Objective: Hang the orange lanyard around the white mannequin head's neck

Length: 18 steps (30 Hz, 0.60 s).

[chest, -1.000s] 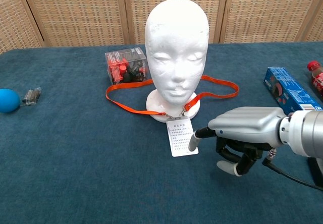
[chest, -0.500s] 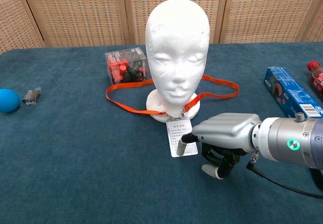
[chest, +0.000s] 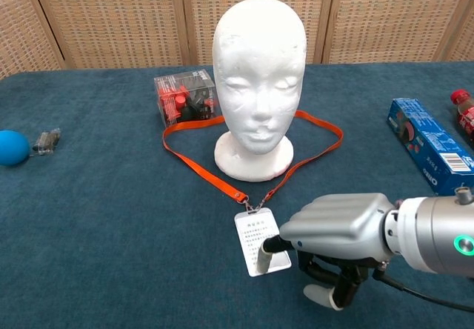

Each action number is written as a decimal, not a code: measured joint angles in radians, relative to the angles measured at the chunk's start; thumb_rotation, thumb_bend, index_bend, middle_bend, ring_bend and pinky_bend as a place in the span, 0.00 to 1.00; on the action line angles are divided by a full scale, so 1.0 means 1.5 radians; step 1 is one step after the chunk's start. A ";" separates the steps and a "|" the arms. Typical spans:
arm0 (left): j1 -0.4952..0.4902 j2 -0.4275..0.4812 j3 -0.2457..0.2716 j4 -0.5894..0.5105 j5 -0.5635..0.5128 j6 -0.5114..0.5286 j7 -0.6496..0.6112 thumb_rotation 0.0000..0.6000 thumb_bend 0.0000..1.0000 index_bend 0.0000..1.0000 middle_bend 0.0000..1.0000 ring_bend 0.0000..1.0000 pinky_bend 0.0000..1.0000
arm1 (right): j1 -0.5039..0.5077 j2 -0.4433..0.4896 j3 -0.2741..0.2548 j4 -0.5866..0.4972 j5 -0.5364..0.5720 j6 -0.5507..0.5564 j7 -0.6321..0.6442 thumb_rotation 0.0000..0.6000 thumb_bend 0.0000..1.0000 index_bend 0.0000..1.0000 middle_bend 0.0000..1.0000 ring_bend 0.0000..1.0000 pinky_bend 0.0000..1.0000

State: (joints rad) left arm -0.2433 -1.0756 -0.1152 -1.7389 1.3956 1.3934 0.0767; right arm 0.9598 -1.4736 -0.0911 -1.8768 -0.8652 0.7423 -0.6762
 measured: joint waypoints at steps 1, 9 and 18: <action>0.000 0.000 0.000 0.000 0.000 -0.001 0.000 1.00 0.00 0.00 0.00 0.00 0.00 | 0.002 0.003 -0.005 -0.006 -0.003 -0.002 -0.001 1.00 0.70 0.28 0.85 0.82 0.97; 0.000 0.000 -0.001 0.000 -0.002 -0.002 -0.001 1.00 0.00 0.00 0.00 0.00 0.00 | 0.015 0.032 -0.039 -0.044 -0.034 -0.014 -0.006 1.00 0.71 0.30 0.85 0.82 0.97; 0.000 -0.002 0.001 0.000 0.000 -0.005 0.007 1.00 0.00 0.00 0.00 0.00 0.00 | 0.010 0.074 -0.062 -0.073 -0.125 -0.009 0.005 1.00 0.71 0.33 0.85 0.82 0.97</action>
State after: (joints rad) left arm -0.2435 -1.0785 -0.1136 -1.7393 1.3951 1.3859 0.0871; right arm 0.9744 -1.3633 -0.1846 -1.9869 -1.0534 0.7292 -0.6688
